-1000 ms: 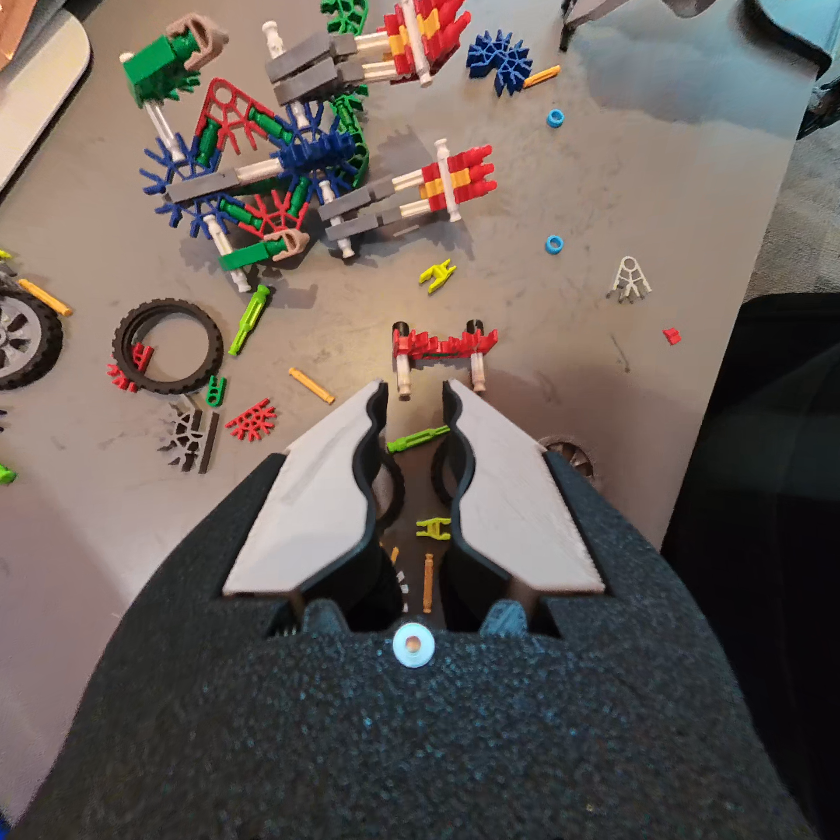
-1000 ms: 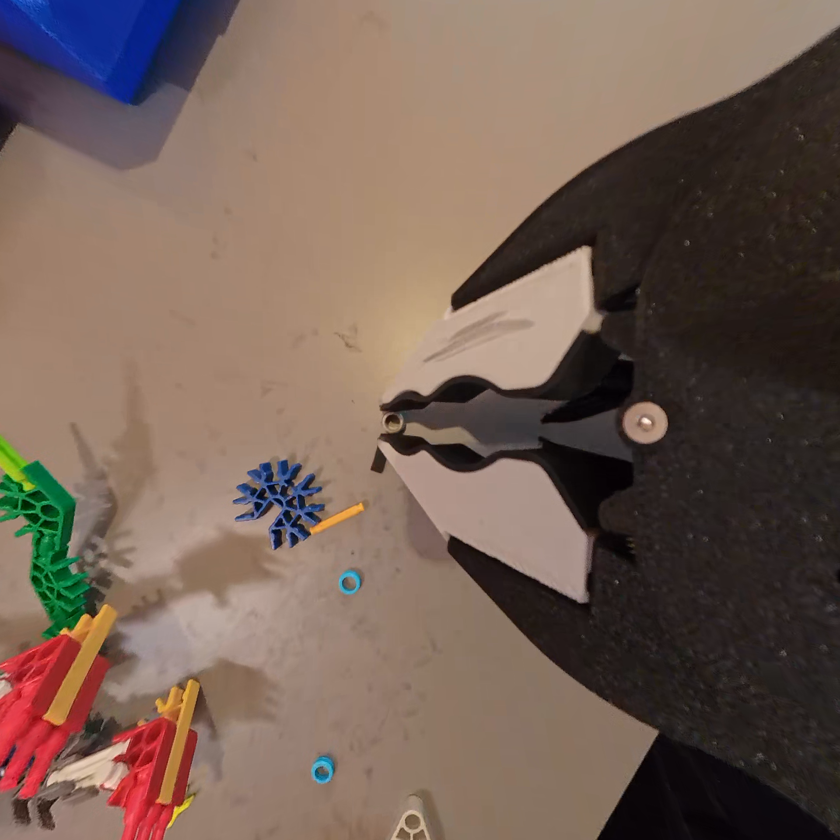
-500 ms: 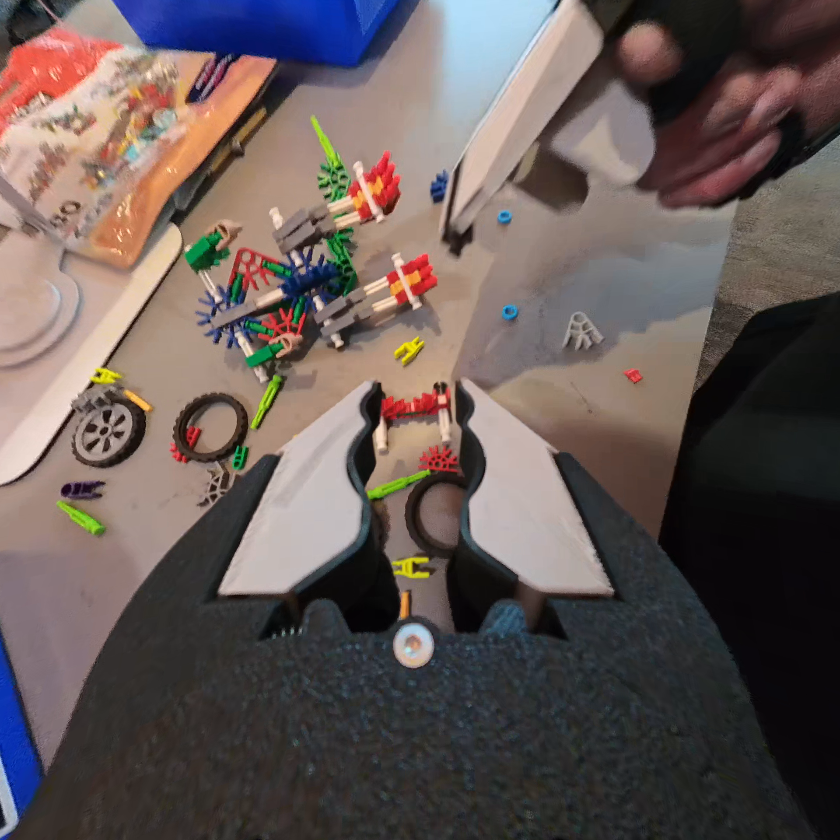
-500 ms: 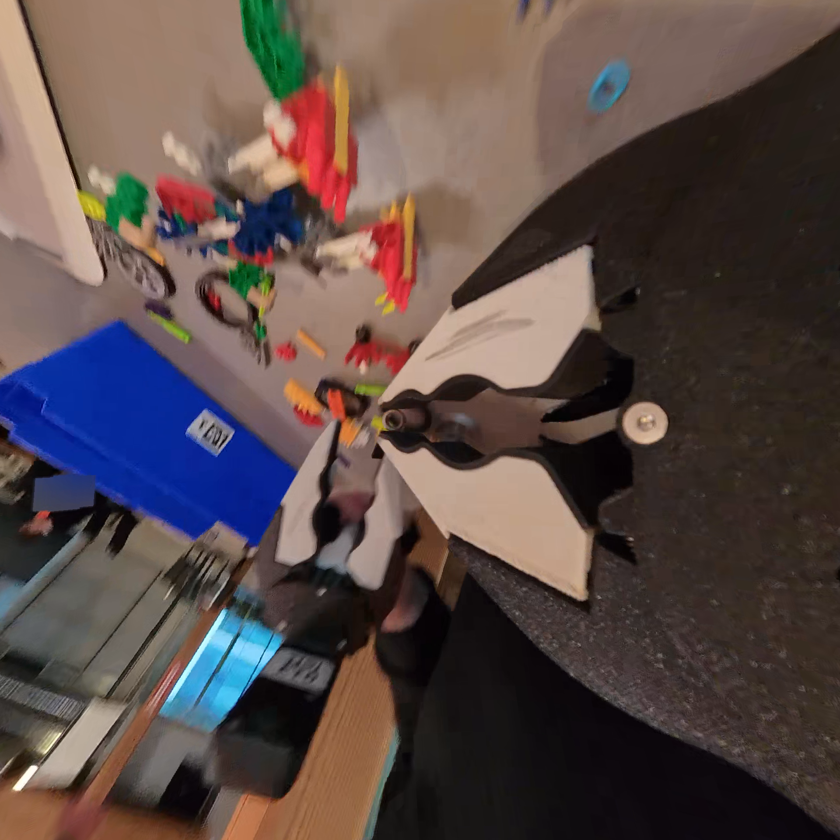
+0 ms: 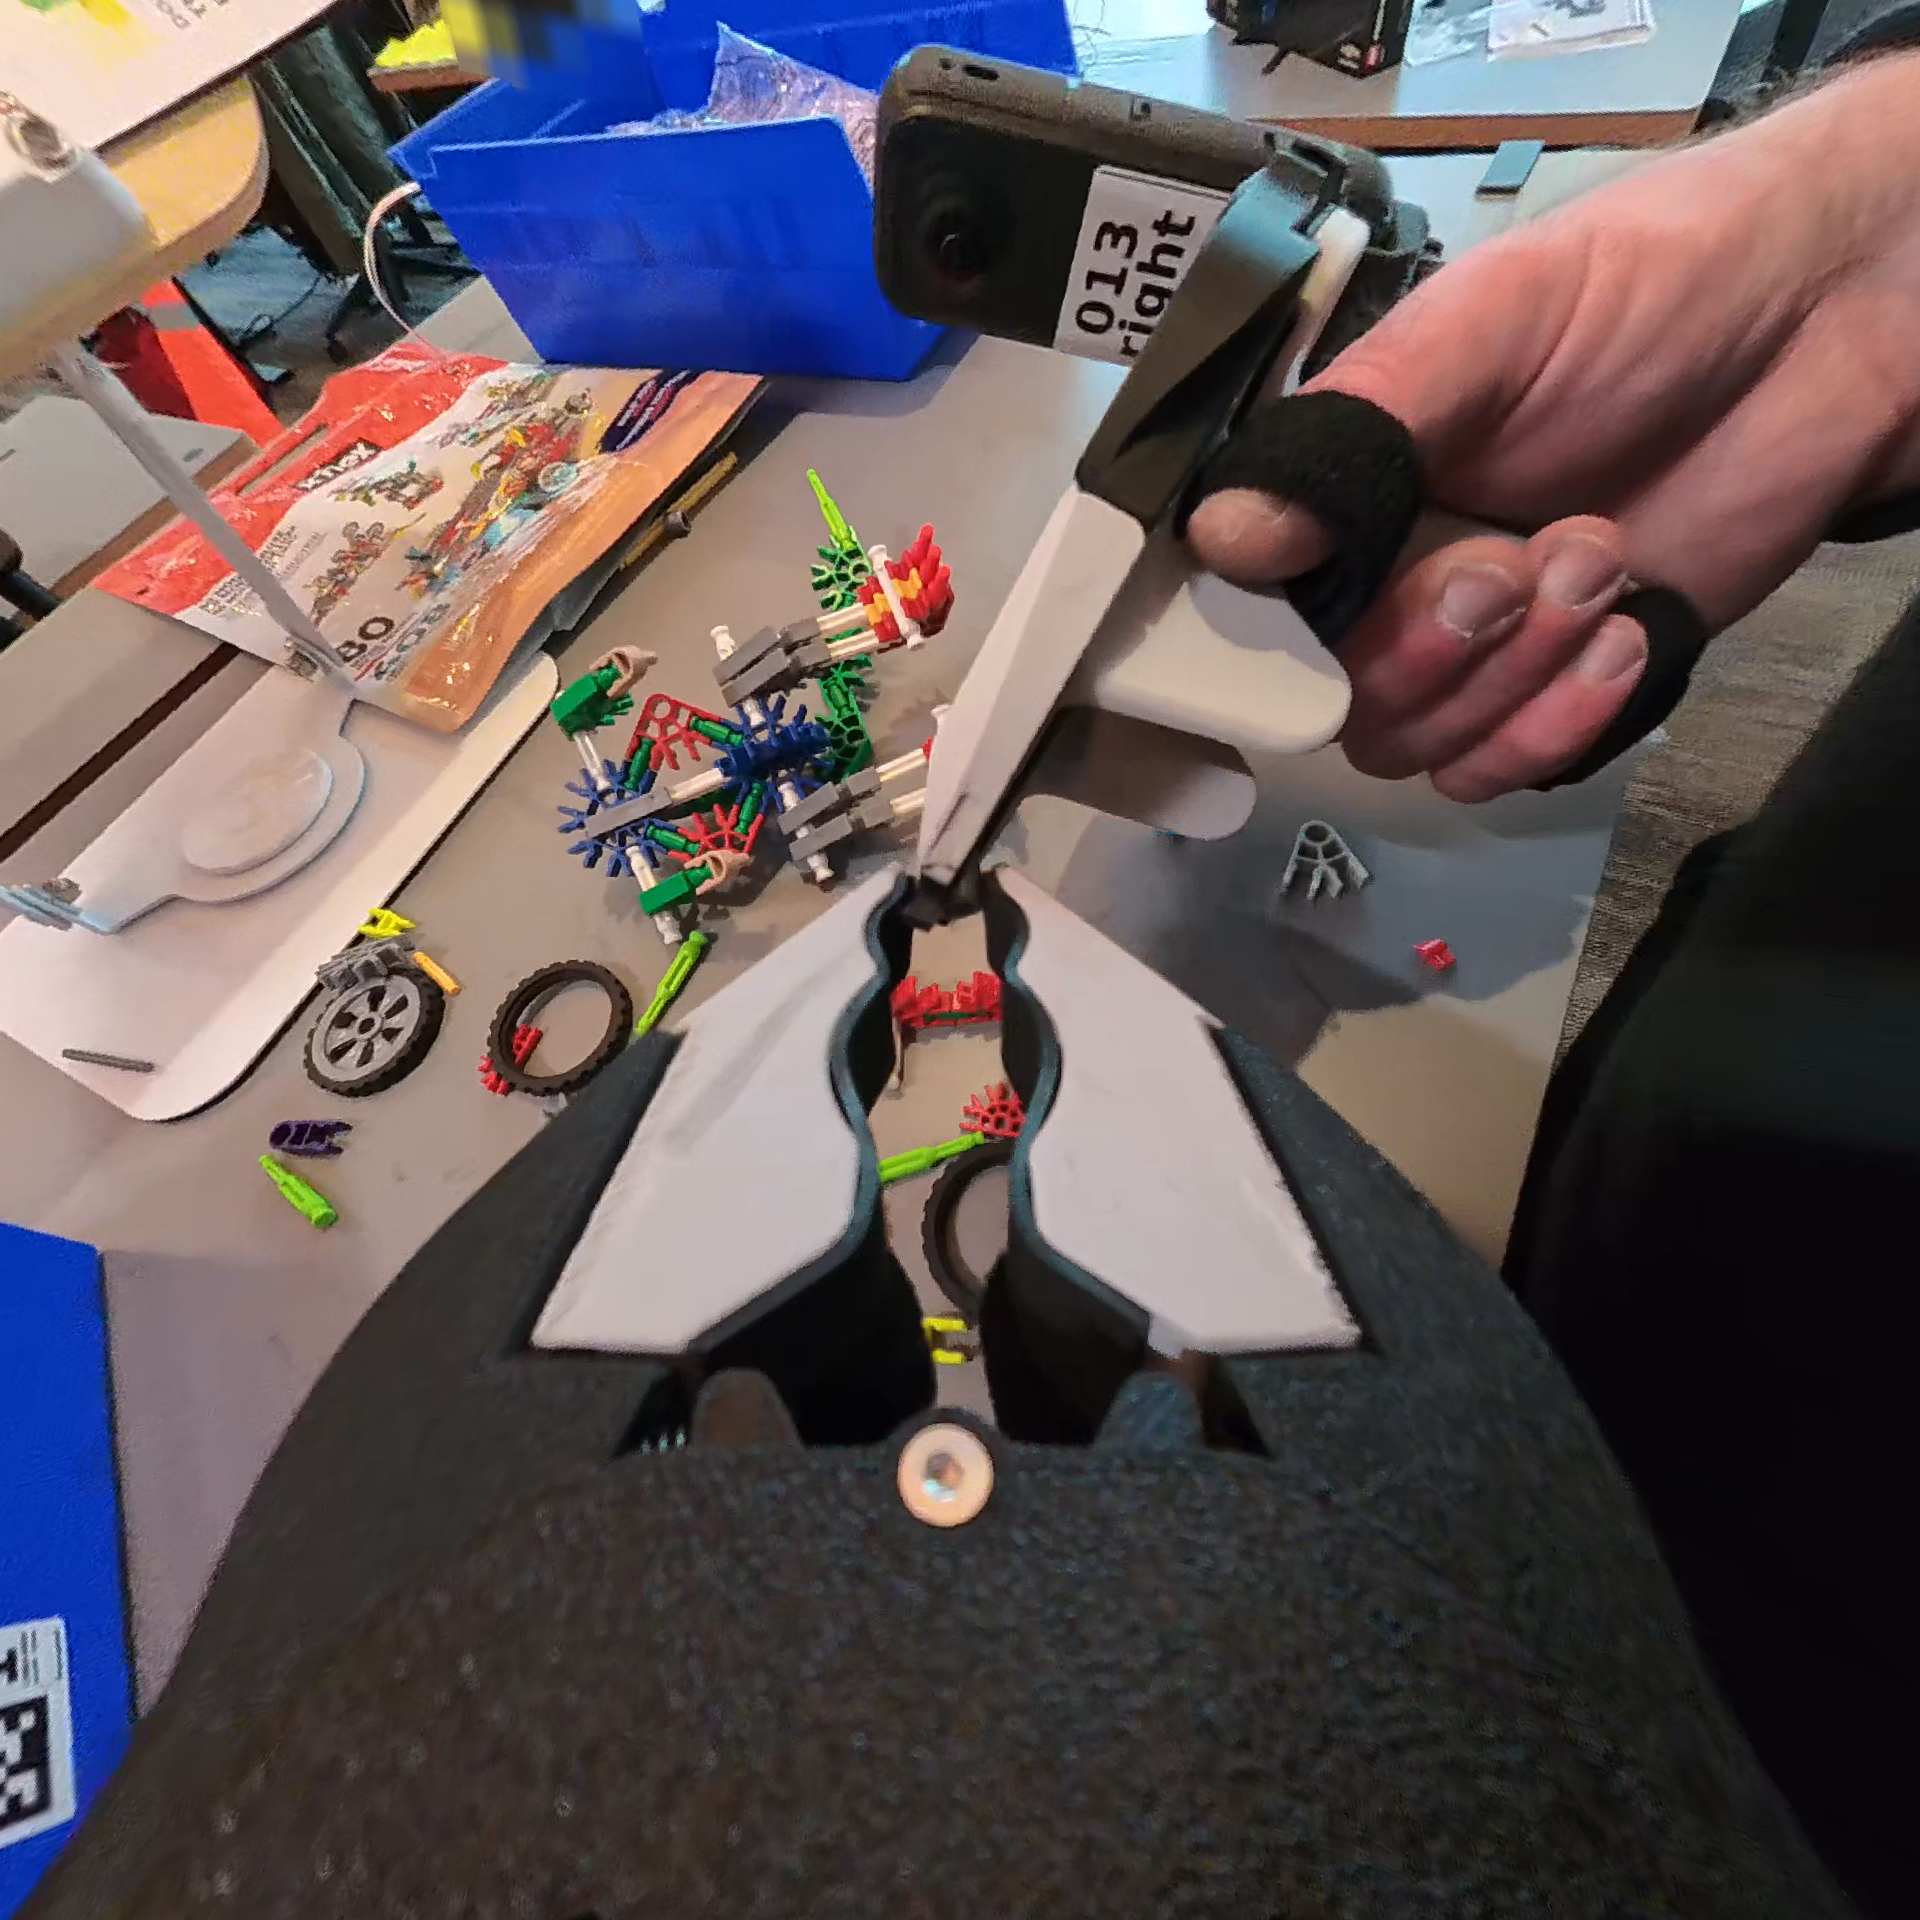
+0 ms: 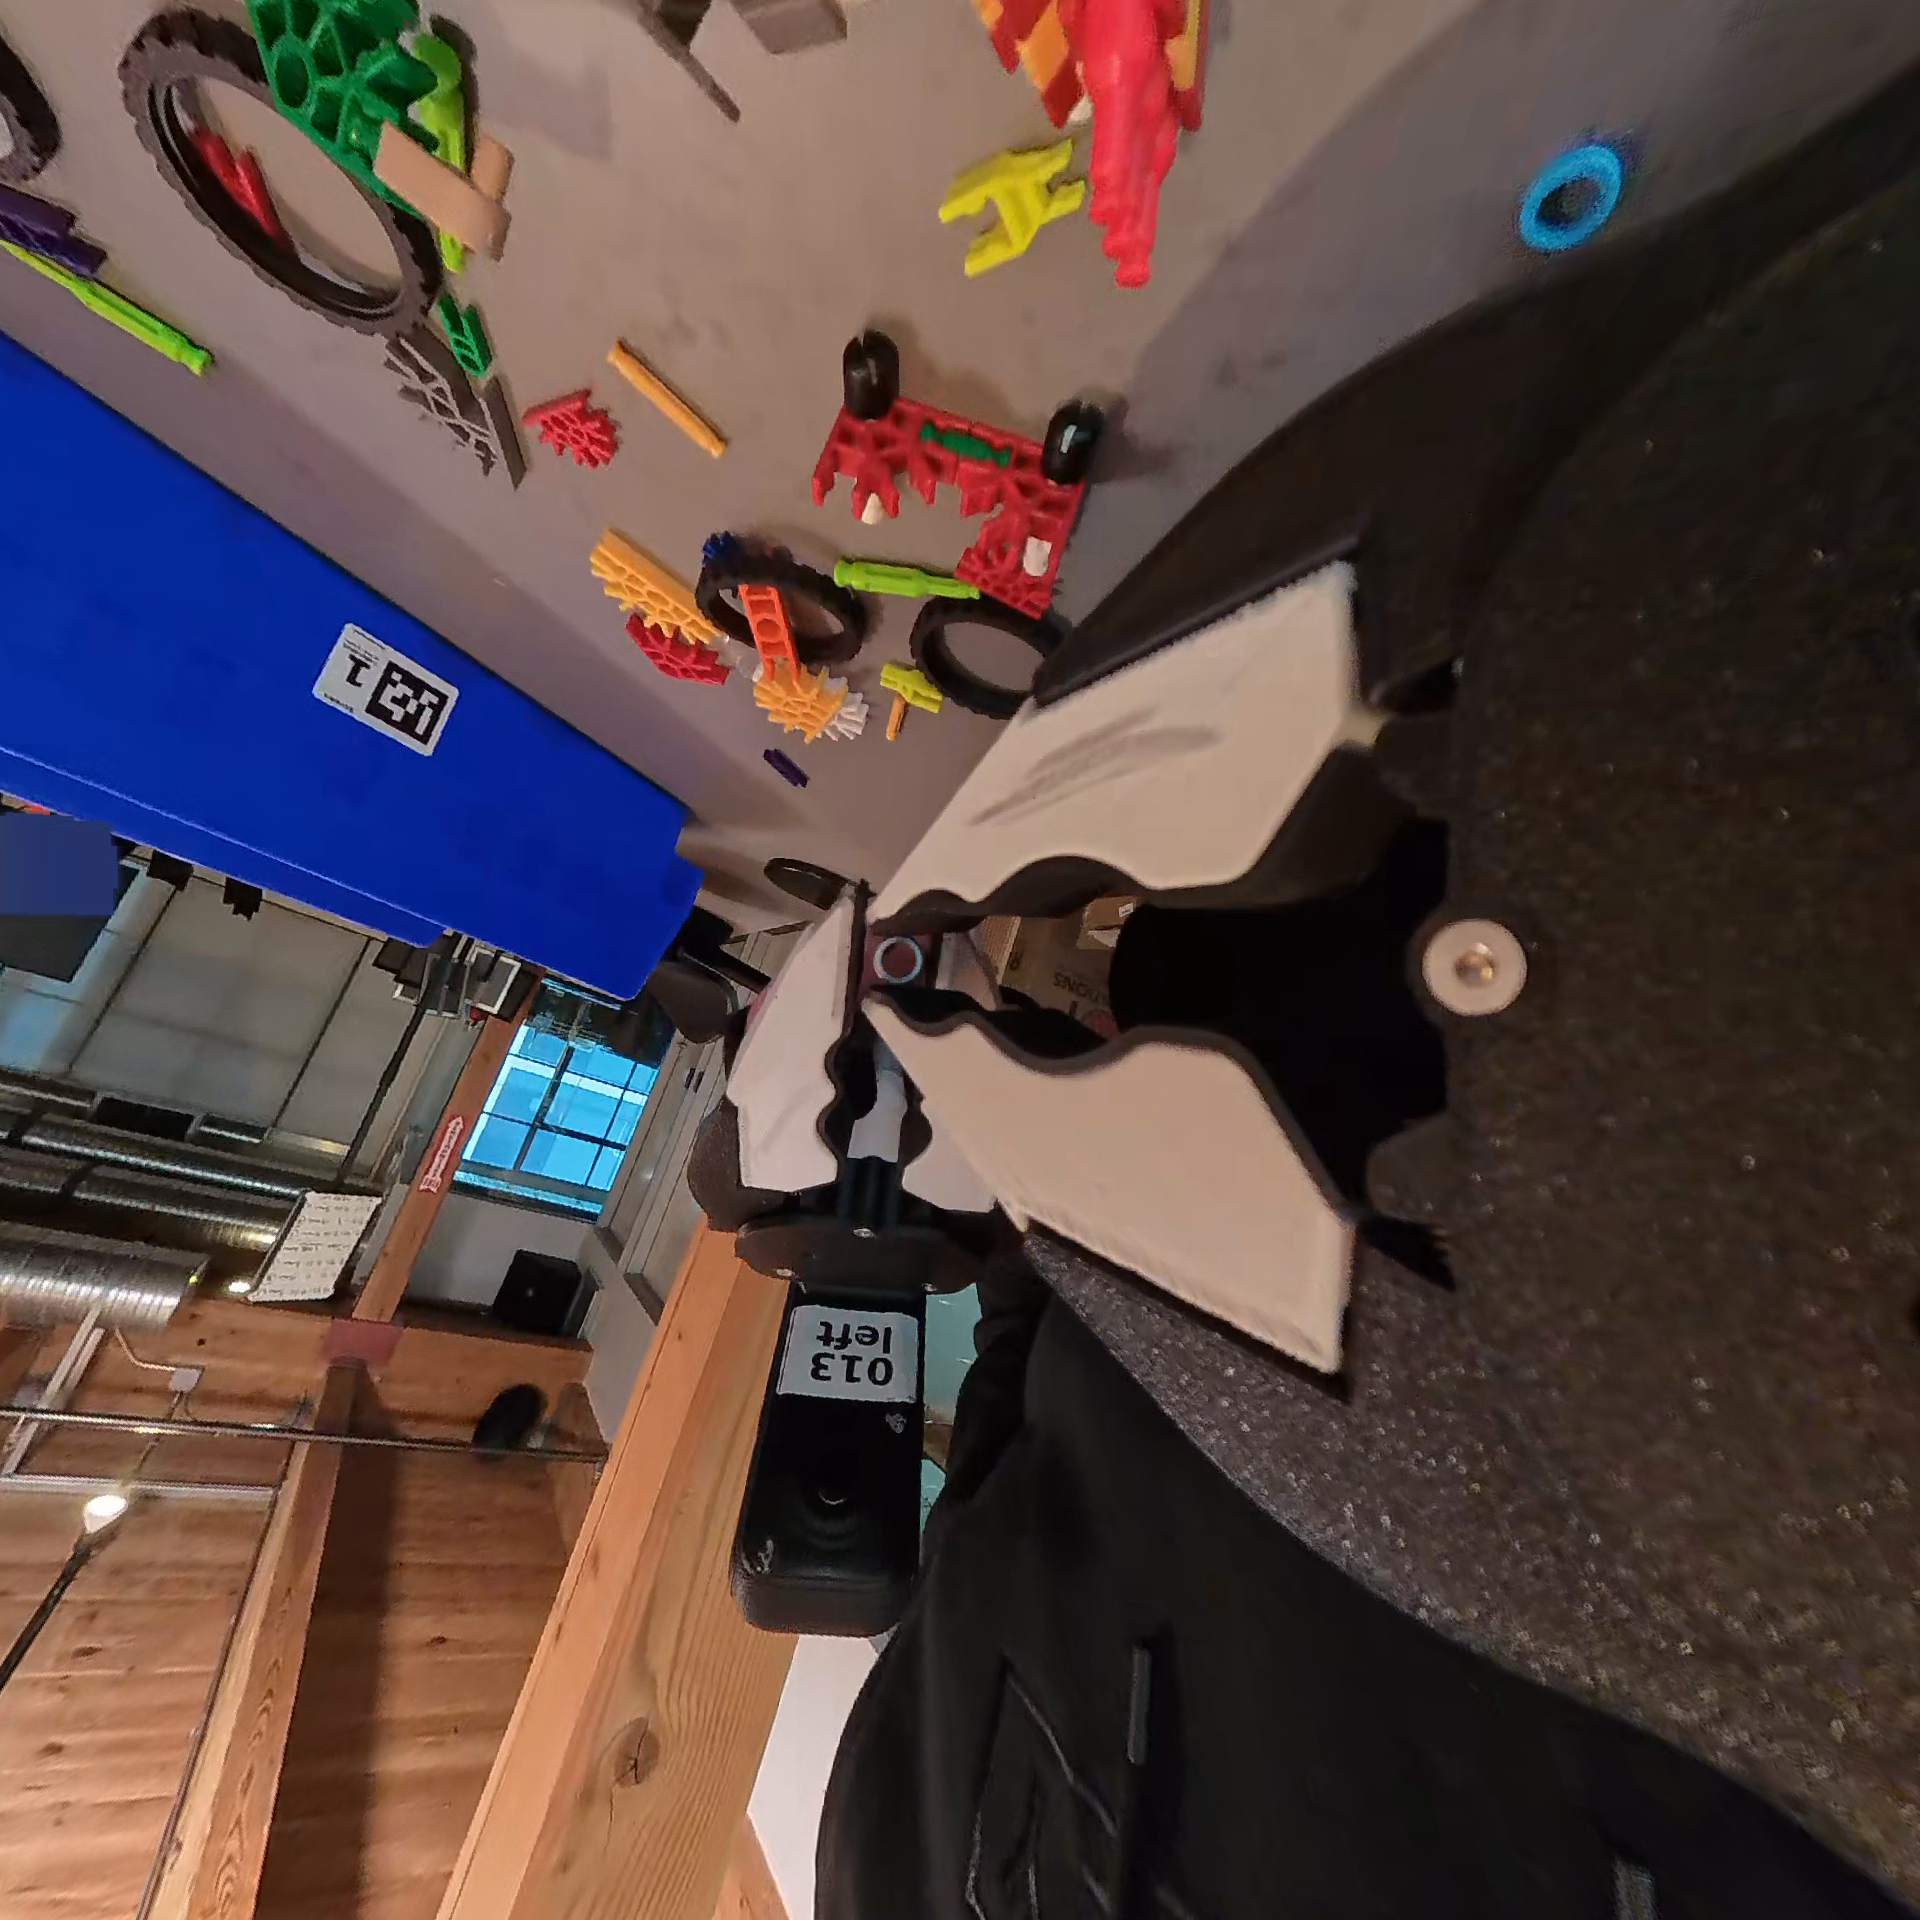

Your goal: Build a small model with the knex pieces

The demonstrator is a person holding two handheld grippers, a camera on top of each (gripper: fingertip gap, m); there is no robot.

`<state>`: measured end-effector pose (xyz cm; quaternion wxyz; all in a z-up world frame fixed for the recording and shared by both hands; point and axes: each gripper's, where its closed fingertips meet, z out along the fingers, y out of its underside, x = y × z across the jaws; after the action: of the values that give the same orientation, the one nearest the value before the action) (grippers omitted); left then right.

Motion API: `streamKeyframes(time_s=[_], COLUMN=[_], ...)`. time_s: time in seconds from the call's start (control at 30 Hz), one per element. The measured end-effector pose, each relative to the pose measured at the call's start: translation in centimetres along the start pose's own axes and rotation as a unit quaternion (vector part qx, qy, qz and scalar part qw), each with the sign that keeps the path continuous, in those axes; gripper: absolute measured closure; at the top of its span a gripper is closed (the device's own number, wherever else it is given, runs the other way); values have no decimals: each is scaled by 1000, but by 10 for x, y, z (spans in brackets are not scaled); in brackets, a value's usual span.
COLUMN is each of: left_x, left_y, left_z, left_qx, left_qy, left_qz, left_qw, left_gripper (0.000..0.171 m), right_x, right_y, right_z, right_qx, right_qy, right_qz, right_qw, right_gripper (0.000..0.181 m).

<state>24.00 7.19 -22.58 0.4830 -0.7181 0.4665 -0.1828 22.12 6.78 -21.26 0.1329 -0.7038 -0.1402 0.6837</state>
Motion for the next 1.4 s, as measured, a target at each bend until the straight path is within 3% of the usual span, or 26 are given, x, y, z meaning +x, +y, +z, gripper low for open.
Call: streamKeyframes(time_s=[0.33, 0.73, 0.93, 1.4], left_x=[-7, -18, -20, -23], left_y=[16, 13, 11, 10], left_z=[7, 10, 8, 0], left_qx=[-8, 20, 42, 40], left_qy=[4, -3, 8, 11], left_qz=[-44, -65, -103, -89], left_qw=[999, 998, 994, 995], left_gripper=[164, 164, 164, 164], right_x=[17, 21, 21, 20], right_y=[1, -13, -16, -18], right_z=[7, 6, 8, 10], right_qx=[1, 71, 84, 77], right_qy=[55, 27, 34, 28], right_qz=[-25, 55, 60, 64], right_qw=[998, 996, 994, 995], right_gripper=[165, 169, 171, 172])
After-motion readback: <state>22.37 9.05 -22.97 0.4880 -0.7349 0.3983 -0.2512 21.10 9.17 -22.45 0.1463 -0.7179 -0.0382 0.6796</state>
